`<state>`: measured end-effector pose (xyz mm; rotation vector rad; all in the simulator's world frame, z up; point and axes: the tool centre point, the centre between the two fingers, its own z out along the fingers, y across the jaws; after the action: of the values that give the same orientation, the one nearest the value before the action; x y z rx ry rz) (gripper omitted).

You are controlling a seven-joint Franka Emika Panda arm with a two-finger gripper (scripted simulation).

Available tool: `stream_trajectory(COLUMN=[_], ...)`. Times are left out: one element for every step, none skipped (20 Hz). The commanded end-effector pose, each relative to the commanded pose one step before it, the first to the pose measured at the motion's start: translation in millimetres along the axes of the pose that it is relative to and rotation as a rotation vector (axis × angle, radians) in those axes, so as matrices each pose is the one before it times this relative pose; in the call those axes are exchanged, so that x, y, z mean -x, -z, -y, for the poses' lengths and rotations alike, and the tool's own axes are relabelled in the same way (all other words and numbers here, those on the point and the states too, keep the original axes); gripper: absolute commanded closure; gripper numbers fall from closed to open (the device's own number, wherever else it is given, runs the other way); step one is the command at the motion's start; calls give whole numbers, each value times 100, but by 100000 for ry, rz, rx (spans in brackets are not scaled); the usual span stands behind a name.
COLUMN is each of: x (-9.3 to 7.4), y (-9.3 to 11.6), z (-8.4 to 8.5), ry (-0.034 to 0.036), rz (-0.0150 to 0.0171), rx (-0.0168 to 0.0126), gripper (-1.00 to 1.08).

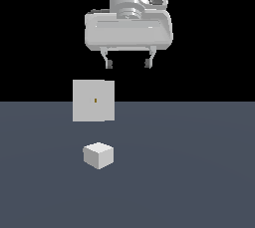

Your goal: Plug the charger into the wall socket.

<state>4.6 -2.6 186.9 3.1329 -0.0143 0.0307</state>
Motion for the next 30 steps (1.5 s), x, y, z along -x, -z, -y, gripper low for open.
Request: stream_trajectory(x=[0, 7, 22, 36, 51, 66, 80, 95, 109, 123, 137, 150, 164, 177, 190, 203, 215, 227, 238, 250, 258, 256, 253, 250, 248, 245, 242, 240, 237, 235], y=[0, -11, -30, -53, -73, -95, -115, -136, -156, -176, -196, -216, -235, -254, -272, -290, -308, -325, -341, -357, -369, -367, -363, -360, -356, -353, -349, -346, -343, -341], z=[-1, 2, 31, 38, 59, 69, 87, 104, 117, 132, 148, 162, 176, 190, 204, 217, 230, 242, 254, 265, 274, 272, 268, 265, 262, 259, 256, 253, 251, 248], ry=[0, 68, 245, 385, 548, 694, 850, 1004, 1150, 1299, 1446, 1589, 1730, 1868, 2003, 2135, 2264, 2388, 2509, 2625, 2711, 2693, 2663, 2635, 2607, 2580, 2554, 2527, 2503, 2479], rz=[0, -11, -37, -58, -83, -105, -128, -151, -173, -196, -218, -240, -261, -281, -302, -322, -341, -360, -378, -395, -408, -405, -401, -396, -392, -388, -384, -380, -376, -373], rx=[0, -5, -22, -34, -49, -62, -76, -89, -102, -116, -129, -142, -154, -167, -179, -191, -203, -214, -225, -236, -245, -244, -242, -240, -239, -237, -236, -235, -234, -233], gripper=[-92, -92, -92, -92, -92, -92, -92, -92, -92, -92, -92, -92, -92, -92, -92, -92, -92, -92, -92, -92, -92, -92, -92, -92, -92, -92, -92, -92, -92, -92])
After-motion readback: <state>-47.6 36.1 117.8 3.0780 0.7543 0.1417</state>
